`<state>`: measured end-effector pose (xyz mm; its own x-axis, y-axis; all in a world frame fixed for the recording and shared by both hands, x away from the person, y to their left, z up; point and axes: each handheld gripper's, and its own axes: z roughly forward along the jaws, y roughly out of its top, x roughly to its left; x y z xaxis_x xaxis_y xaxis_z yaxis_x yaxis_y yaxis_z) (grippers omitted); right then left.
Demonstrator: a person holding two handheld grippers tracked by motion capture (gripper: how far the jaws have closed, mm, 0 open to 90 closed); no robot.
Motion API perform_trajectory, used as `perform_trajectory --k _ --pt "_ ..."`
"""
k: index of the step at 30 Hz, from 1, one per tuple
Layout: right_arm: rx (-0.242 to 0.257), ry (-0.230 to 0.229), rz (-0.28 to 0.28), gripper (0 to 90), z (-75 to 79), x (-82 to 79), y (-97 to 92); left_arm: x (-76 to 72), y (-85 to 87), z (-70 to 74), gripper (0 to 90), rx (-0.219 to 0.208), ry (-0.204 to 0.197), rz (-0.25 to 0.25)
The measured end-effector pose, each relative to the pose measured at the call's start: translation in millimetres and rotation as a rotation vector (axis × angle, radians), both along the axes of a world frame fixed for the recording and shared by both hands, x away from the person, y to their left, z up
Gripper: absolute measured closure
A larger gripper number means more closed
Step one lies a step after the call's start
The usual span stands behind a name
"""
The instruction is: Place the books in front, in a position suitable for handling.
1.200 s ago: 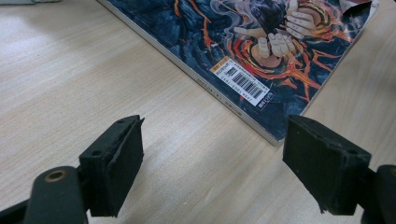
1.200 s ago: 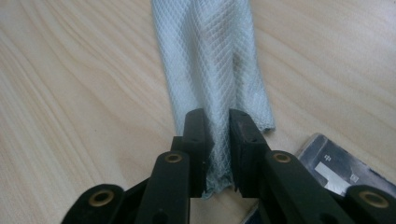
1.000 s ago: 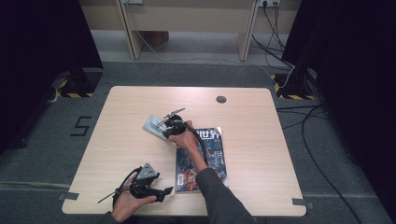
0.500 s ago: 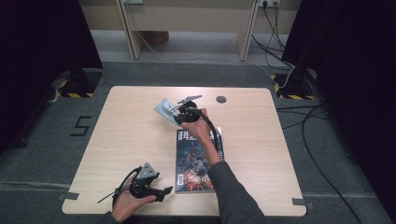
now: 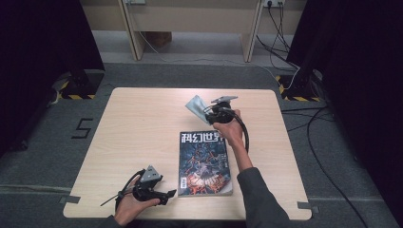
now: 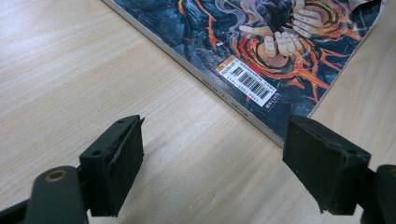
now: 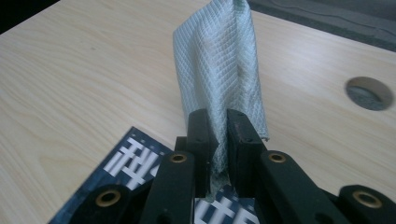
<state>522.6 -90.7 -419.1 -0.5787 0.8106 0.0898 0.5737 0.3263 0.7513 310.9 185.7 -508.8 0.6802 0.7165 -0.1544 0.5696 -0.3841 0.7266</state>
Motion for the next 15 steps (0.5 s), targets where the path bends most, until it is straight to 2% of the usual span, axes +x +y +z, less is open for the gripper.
perform_trajectory --k 1,3,4,7,8,9,15 --pt "-0.002 -0.009 -0.011 81.2 0.7 -3.9 -12.2 -0.1 -0.3 -0.2 19.8 0.003 -0.002 -0.001" --pt "-0.007 -0.016 -0.012 81.2 0.7 -5.9 -18.2 0.0 -0.4 -0.1 19.8 0.004 -0.003 -0.001" --pt "-0.013 -0.021 -0.021 81.2 -0.4 -11.0 -30.3 0.1 -0.3 0.0 19.8 0.003 -0.005 0.001" --pt "-0.004 -0.021 -0.039 81.1 -2.4 -18.4 -49.2 -0.1 -1.0 -0.2 19.8 0.002 -0.006 0.000" --pt "-0.004 -0.021 -0.039 81.1 -2.4 -18.4 -49.2 -0.1 -1.0 -0.2 19.8 0.002 -0.006 0.000" --pt "-0.001 -0.025 -0.057 81.2 -3.5 -22.1 -61.7 -0.2 -1.5 0.1 19.8 0.002 -0.007 0.002" --pt "-0.003 -0.031 -0.096 81.1 -5.1 -33.6 -90.4 0.3 -2.2 -0.8 19.8 0.005 -0.004 0.002"
